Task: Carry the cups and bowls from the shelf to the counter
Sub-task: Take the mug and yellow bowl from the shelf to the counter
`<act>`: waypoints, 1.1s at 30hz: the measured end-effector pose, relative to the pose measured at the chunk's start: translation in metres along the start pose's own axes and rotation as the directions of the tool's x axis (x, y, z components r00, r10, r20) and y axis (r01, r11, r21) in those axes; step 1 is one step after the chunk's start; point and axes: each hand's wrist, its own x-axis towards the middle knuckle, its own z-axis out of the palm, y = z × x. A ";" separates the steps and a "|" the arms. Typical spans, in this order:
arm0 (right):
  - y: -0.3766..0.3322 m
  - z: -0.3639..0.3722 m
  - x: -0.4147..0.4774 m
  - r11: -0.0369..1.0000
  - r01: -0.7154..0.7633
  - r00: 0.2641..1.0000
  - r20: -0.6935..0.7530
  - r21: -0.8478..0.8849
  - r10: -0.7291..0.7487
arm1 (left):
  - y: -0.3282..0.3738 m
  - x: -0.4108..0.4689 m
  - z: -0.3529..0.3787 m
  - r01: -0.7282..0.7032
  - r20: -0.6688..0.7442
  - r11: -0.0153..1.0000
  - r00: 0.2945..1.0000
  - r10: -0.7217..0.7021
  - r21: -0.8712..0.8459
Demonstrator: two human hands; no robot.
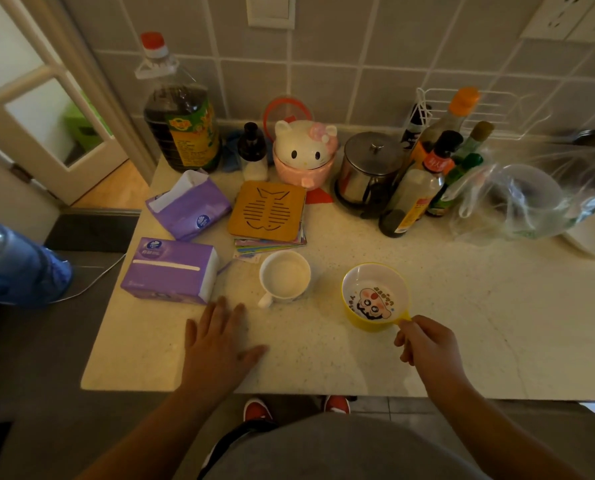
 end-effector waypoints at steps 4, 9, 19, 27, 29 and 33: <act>0.004 0.009 0.008 1.000 -0.003 1.000 -0.004 0.000 0.003 | -0.002 -0.003 -0.002 -0.028 0.021 0.999 0.999 0.028 0.017; 0.004 0.019 0.019 0.999 -0.008 1.000 0.005 0.042 0.007 | -0.003 -0.002 -0.002 -0.025 0.031 0.999 0.999 0.024 0.040; 0.004 0.033 0.032 0.995 -0.010 0.998 0.068 0.101 0.003 | 0.000 -0.003 0.002 0.002 0.027 0.998 1.000 -0.004 0.055; 0.007 0.036 0.037 0.995 -0.022 0.999 0.047 0.099 0.017 | 0.001 -0.004 0.001 0.001 0.036 0.997 0.999 -0.004 0.073; 0.007 0.036 0.038 0.995 -0.029 0.999 0.047 0.096 0.025 | 0.001 -0.004 0.001 0.000 0.036 0.997 0.999 -0.003 0.080; 0.006 0.037 0.038 0.997 -0.031 0.999 0.042 0.076 0.028 | 0.001 -0.003 0.002 0.000 0.036 0.997 0.999 -0.002 0.077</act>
